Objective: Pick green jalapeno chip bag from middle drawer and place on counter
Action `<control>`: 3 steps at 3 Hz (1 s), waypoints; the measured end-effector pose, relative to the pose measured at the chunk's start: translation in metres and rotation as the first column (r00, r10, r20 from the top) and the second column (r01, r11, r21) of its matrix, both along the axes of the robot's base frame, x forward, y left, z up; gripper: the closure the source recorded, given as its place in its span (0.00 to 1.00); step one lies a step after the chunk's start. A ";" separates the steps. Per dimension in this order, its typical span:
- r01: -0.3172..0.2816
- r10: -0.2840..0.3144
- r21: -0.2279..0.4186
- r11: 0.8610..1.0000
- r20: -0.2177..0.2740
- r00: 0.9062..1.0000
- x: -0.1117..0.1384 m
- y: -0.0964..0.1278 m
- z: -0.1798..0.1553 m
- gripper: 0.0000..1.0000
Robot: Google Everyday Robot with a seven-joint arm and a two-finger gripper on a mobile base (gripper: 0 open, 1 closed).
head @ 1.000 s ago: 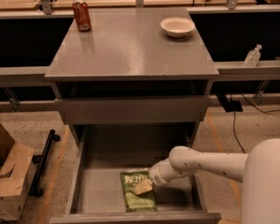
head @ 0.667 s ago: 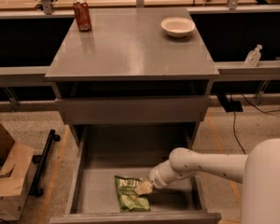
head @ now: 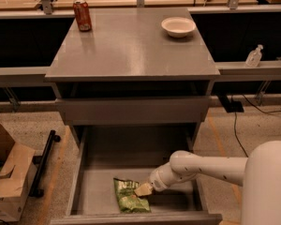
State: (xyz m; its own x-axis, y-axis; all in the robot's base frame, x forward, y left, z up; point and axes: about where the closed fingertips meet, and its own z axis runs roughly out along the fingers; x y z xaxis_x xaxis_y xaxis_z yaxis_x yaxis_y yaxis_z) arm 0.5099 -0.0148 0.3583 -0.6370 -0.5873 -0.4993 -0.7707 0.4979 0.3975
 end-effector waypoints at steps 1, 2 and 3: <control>-0.002 0.001 0.025 1.000 0.029 1.000 0.001 -0.005 0.033 1.00; -0.017 0.011 0.089 0.996 0.068 0.998 0.002 -0.017 0.084 1.00; -0.051 0.036 0.148 0.988 0.103 0.994 -0.005 -0.042 0.146 1.00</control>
Offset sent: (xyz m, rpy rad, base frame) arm -0.0039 -0.0439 0.1565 0.1814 -0.1094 0.0374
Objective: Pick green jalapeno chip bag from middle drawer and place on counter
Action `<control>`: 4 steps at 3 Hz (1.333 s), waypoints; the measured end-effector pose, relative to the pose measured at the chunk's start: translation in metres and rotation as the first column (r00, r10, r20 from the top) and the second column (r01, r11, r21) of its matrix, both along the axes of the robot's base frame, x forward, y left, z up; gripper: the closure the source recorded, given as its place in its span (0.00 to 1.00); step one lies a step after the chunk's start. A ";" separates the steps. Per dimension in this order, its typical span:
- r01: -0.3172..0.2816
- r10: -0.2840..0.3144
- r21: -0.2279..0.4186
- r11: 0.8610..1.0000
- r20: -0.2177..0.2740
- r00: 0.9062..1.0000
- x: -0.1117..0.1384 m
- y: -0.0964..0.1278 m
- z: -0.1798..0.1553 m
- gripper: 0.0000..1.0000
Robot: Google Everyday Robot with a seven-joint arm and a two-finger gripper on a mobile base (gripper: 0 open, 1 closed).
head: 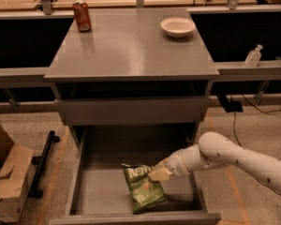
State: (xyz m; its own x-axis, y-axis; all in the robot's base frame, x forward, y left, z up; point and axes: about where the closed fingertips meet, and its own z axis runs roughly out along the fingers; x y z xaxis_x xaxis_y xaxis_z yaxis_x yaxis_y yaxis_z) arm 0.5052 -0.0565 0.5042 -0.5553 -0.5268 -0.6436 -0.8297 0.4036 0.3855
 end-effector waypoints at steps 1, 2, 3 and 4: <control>-0.031 0.031 0.030 0.999 0.025 0.999 -0.005 -0.037 0.064 1.00; -0.058 0.058 -0.010 0.998 0.067 0.996 0.018 -0.080 0.139 1.00; -0.087 0.088 -0.013 0.996 0.076 0.993 0.024 -0.099 0.171 1.00; -0.090 0.091 -0.013 0.996 0.074 0.993 0.024 -0.098 0.171 1.00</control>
Offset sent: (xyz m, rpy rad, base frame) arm 0.0479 -0.1479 0.2529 -0.0630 -0.1065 0.1319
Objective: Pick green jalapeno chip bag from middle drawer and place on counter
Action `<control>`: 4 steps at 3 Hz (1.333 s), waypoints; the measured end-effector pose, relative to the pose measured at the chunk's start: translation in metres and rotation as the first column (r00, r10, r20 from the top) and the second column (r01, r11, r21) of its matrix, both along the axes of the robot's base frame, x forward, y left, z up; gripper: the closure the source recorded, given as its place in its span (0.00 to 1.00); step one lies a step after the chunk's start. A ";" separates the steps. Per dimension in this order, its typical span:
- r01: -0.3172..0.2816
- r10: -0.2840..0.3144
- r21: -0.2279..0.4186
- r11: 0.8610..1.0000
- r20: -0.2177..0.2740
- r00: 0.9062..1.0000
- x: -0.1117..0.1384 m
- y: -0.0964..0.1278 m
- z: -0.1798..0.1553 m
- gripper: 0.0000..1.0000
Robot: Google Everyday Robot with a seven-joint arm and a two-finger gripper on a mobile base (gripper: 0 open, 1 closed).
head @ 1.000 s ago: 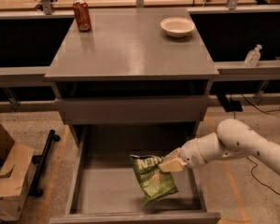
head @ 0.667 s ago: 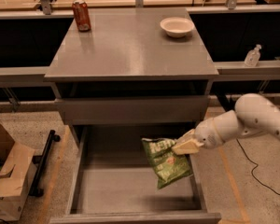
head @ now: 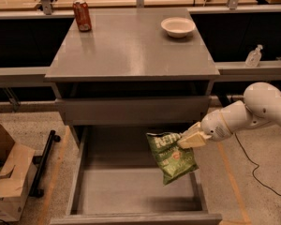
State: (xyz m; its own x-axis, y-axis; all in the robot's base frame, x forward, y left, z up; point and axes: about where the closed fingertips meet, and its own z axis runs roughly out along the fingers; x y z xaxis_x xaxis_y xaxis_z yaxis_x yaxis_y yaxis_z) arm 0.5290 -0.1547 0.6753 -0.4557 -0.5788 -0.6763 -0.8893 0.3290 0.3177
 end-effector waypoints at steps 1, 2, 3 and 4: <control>0.040 -0.040 0.025 0.999 -0.002 0.999 0.009 -0.005 -0.005 1.00; 0.031 -0.031 -0.014 0.999 0.046 0.998 0.028 -0.011 0.018 1.00; 0.022 0.001 -0.160 0.987 0.142 0.990 0.053 -0.019 0.091 1.00; 0.032 0.037 -0.292 0.956 0.227 0.973 0.062 -0.019 0.163 1.00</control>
Offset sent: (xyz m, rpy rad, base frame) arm 0.0580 -0.0219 0.0603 -0.0753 -0.1245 -0.0189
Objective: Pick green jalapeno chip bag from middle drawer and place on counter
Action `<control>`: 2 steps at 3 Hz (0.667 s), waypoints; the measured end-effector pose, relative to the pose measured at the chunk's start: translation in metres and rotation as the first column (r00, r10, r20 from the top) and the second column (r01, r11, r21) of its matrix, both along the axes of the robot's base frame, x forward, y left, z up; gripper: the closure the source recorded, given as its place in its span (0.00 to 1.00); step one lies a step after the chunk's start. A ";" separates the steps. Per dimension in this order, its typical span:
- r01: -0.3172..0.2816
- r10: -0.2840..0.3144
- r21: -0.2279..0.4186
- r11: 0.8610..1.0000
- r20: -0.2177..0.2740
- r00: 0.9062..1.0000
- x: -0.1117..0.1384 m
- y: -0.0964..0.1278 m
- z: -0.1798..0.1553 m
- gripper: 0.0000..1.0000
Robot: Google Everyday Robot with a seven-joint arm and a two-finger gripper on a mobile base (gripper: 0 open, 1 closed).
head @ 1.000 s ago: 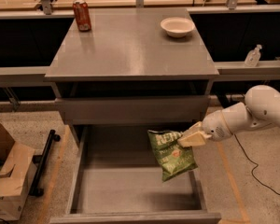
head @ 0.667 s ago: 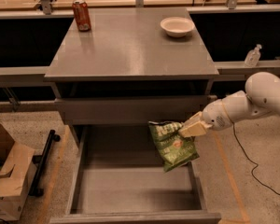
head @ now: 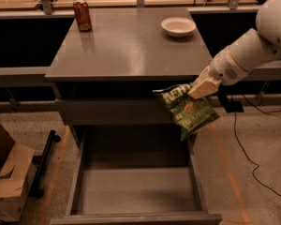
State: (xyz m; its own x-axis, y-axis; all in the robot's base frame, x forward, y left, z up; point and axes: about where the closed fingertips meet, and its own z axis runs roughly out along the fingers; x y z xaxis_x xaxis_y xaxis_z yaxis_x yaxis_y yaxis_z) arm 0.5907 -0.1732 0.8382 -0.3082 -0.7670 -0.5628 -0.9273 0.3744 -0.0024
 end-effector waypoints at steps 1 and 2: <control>-0.035 0.059 -0.138 0.990 0.167 0.984 0.016 0.030 0.105 1.00; -0.072 0.103 -0.144 0.987 0.219 0.970 0.027 0.060 0.132 1.00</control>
Offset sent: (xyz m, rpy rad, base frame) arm 0.0127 0.0223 0.0818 -0.1072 -0.1341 0.0356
